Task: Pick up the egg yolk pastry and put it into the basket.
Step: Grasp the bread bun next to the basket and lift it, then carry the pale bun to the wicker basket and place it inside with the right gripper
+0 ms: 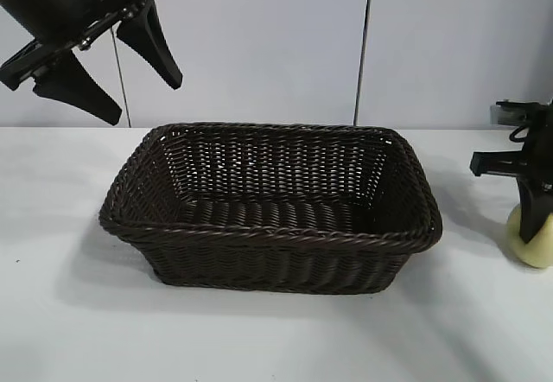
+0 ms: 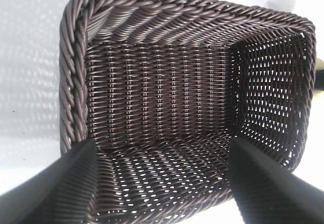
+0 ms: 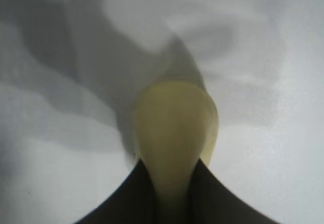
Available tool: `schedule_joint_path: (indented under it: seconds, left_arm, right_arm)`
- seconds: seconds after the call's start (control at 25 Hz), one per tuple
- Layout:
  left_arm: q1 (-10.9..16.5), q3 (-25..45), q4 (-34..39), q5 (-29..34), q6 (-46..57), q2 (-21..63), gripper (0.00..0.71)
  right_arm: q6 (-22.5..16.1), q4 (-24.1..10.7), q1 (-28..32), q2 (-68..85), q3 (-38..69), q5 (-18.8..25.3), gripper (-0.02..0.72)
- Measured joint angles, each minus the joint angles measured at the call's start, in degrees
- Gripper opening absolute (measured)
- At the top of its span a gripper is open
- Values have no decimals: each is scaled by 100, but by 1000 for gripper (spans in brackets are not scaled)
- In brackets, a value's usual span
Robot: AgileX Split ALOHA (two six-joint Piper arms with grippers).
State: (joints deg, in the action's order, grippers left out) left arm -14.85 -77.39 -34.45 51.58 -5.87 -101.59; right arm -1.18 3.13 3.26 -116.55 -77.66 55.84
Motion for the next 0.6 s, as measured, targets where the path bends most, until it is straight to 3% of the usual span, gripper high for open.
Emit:
schedule_joint_path:
  seconds: [0.6]
  left_arm:
    - [0,0,-5,6,0,0,526]
  right_arm:
    - [337,718,0,1160,-1538,1372,75]
